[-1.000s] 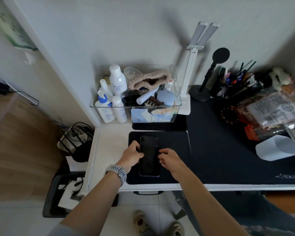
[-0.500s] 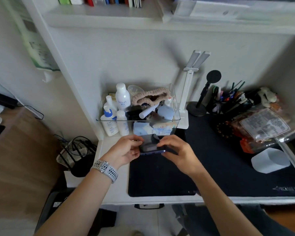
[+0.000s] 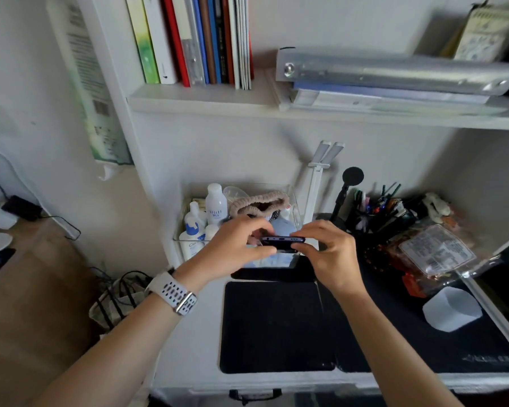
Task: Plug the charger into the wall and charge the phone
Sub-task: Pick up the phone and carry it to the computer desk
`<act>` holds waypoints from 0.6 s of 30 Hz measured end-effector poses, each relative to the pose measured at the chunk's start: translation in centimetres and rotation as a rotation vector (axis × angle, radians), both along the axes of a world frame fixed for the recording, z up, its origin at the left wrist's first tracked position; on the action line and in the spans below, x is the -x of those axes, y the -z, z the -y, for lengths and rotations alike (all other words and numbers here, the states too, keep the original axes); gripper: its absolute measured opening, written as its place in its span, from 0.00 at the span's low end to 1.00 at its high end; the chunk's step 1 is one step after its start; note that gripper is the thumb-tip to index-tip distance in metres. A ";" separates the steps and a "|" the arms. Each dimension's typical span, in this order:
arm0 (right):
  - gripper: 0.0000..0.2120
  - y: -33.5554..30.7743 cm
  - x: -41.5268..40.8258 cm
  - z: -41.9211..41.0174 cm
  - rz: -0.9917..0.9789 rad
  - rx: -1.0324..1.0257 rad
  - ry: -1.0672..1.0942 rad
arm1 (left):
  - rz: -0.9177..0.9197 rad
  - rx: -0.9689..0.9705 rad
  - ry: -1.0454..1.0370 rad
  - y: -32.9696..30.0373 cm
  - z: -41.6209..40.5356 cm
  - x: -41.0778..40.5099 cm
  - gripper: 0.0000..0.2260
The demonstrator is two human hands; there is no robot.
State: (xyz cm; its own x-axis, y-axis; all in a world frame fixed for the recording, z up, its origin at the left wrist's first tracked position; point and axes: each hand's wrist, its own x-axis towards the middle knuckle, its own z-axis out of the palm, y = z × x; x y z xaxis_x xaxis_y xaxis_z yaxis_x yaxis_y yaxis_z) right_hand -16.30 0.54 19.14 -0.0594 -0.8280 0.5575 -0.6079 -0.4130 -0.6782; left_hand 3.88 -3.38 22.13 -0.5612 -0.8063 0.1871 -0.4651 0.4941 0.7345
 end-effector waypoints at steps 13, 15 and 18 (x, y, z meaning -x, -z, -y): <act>0.09 -4.6 -0.7 0.2 0.005 0.167 -0.021 | -0.266 0.489 -0.183 -2.6 0.2 0.8 0.07; 0.09 -4.9 -0.8 0.4 0.002 0.169 -0.017 | -0.267 0.516 -0.184 -3.1 0.3 0.6 0.07; 0.09 -5.2 -1.0 0.7 0.005 0.167 -0.023 | -0.274 0.544 -0.194 -3.5 0.3 0.4 0.07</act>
